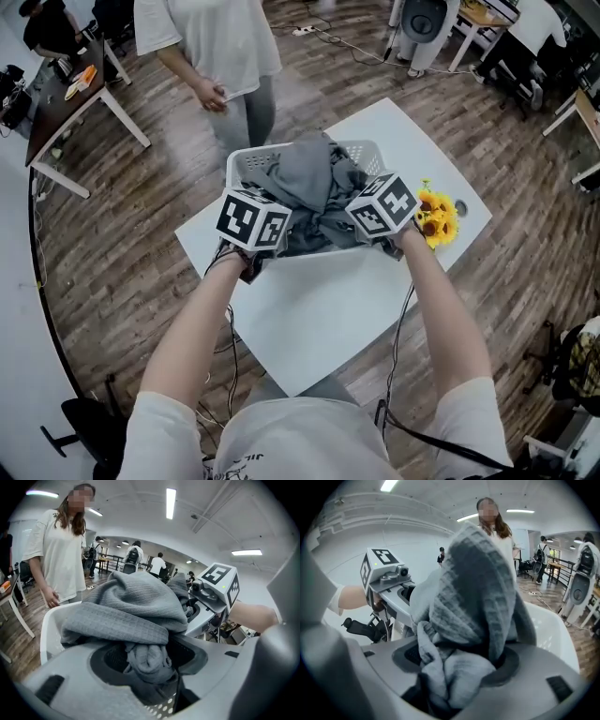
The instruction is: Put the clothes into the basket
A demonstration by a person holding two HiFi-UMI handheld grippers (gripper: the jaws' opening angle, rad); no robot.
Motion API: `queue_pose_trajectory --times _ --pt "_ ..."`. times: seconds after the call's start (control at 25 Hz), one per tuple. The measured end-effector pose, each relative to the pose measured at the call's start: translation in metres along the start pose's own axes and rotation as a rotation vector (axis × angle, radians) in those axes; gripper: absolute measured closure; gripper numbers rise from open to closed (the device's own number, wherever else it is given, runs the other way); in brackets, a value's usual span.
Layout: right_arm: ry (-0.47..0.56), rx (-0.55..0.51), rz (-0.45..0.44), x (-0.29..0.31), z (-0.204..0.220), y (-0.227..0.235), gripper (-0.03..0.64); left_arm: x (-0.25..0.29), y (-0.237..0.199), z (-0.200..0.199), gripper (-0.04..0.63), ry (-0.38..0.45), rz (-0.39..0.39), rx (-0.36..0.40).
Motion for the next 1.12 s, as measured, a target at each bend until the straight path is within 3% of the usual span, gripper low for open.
queue_pose_trajectory --times 0.12,0.28,0.6,0.96,1.04,1.12 --pt "-0.059 -0.014 0.087 0.001 0.004 0.008 0.282 0.001 -0.006 0.006 0.309 -0.066 -0.071 0.017" --pt "-0.014 0.061 0.138 -0.013 0.000 0.020 0.276 -0.006 -0.011 0.005 0.272 -0.061 -0.123 0.017" --pt "0.032 0.064 0.156 -0.026 -0.006 0.013 0.276 -0.017 -0.002 -0.007 0.272 -0.017 -0.119 0.054" --pt "0.076 0.118 0.170 -0.035 0.010 -0.020 0.279 -0.041 0.010 0.017 0.275 -0.017 -0.124 0.050" --pt "0.086 0.131 0.192 -0.039 0.024 -0.030 0.300 -0.044 0.020 0.027 0.291 -0.008 -0.117 0.050" --pt "0.099 0.145 0.223 -0.043 0.039 -0.039 0.372 -0.049 0.029 0.038 0.337 0.014 -0.125 0.033"
Point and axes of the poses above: the fingertips, and each gripper's own axes: x forward along the fingers, y to its right, z out of its underside, the point moved 3 cm from there along -x, backward along the fingers, and after that the axes turned 9 degrees about -y, right-handed, at the moved point
